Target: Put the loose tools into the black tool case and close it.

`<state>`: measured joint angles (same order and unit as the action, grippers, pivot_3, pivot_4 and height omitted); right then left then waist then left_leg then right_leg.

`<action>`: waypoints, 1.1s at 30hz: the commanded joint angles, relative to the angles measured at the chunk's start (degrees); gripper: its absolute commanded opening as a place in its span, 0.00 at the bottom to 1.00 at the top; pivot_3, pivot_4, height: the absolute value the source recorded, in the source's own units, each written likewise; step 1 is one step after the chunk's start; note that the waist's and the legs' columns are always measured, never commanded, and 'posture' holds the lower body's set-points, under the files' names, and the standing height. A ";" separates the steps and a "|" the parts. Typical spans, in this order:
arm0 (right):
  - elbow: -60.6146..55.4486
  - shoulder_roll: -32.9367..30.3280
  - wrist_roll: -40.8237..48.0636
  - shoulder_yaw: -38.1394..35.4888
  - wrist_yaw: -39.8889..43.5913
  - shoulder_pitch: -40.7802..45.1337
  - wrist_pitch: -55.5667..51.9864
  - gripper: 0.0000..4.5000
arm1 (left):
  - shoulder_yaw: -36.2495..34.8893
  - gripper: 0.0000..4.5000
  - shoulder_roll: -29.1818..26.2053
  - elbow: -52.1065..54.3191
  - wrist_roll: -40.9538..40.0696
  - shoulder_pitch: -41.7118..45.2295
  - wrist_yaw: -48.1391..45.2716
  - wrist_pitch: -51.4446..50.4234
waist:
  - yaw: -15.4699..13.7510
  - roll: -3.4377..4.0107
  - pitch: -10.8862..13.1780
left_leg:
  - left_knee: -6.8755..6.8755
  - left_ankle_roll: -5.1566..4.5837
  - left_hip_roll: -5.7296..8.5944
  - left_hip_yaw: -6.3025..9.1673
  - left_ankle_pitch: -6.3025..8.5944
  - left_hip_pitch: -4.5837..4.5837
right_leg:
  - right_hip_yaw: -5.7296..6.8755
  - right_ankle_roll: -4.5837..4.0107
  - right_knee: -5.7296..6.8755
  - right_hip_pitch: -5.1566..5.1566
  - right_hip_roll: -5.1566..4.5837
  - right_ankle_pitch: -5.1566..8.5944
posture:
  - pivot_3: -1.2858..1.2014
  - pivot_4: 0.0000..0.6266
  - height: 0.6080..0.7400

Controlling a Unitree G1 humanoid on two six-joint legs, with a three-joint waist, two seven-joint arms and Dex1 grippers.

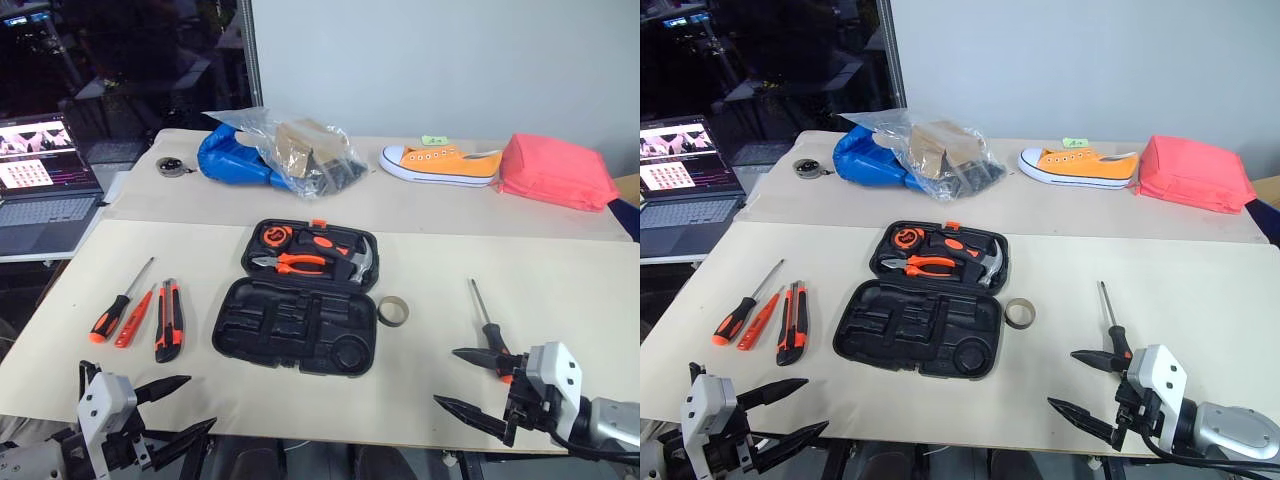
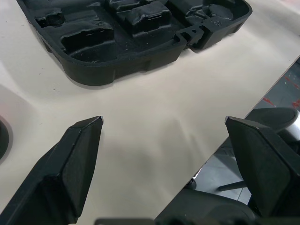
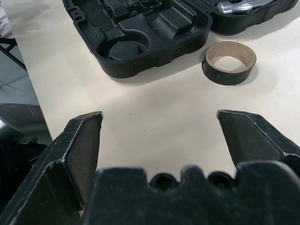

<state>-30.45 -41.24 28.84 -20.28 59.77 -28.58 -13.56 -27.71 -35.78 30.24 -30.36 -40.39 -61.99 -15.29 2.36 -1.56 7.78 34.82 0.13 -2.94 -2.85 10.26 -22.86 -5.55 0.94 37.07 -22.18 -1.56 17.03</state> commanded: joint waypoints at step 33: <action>0.21 -3.45 16.49 13.76 7.70 40.83 -10.71 1.00 | 9.96 0.94 -33.12 -41.46 -2.52 44.89 19.93 -39.11 | -0.27 -0.07 0.11 | -0.11 0.08 0.00 -0.21 0.14 -0.48 | 0.33 -0.07 0.13 -0.51 0.12 -0.52 | 0.52 0.24 1.00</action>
<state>-28.56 -44.73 45.16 -5.27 67.83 12.08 -25.54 -18.41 -68.18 -10.52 -34.72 2.99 -40.74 -55.97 2.09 -1.62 7.88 34.73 0.21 -2.94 -3.08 10.39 -23.34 -5.24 0.87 37.22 -22.71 -1.46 16.50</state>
